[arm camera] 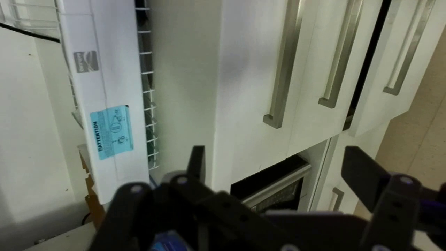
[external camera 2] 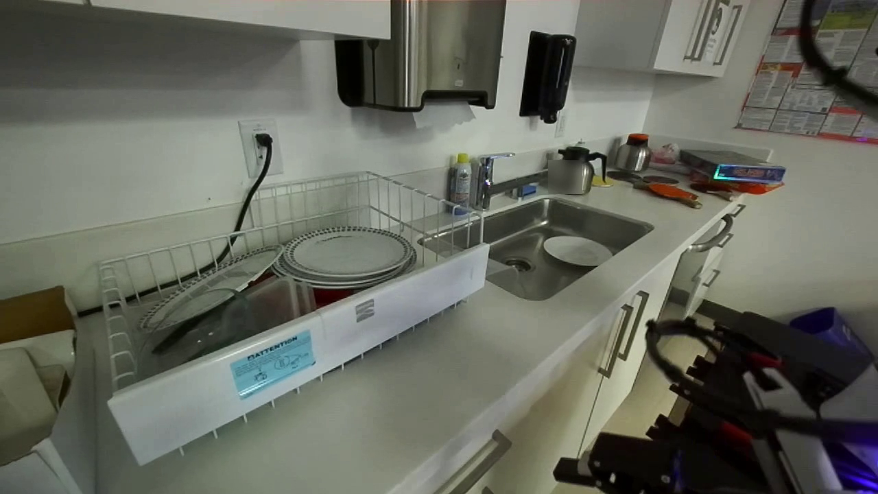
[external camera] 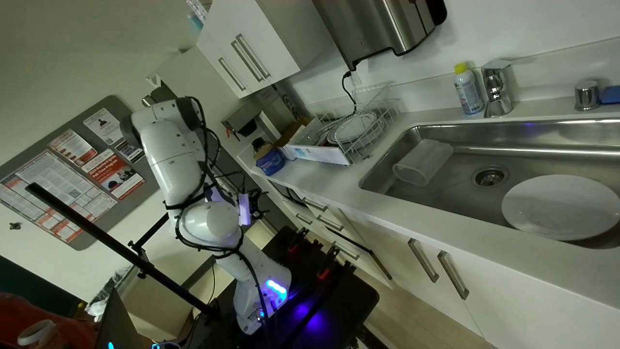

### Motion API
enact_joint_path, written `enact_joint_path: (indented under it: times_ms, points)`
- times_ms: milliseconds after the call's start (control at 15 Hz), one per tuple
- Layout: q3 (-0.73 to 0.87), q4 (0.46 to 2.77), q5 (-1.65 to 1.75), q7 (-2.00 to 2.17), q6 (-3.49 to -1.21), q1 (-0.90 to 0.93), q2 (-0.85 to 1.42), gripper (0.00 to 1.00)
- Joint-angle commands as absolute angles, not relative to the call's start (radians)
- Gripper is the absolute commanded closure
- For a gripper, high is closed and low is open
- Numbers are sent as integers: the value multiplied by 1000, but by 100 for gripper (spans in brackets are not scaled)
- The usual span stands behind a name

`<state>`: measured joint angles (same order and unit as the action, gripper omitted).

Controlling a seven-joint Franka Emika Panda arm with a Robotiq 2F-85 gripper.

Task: Open the top left kitchen drawer, remove the object, put it in the plate holder and close the drawer

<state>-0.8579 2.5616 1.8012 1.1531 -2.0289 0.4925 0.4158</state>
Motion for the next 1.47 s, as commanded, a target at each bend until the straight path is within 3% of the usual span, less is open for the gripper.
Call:
enact_joint_path:
  times_ms: [0, 400, 933, 1400]
  points:
    - [-829, 2537, 1839, 1176, -2014, 514, 474, 0]
    - [-791, 2456, 1838, 1155, -1967, 546, 603, 0]
    - [-629, 2277, 1825, 1159, -1590, 808, 839, 0]
    - [-479, 2065, 1907, 1258, -1454, 975, 1052, 0]
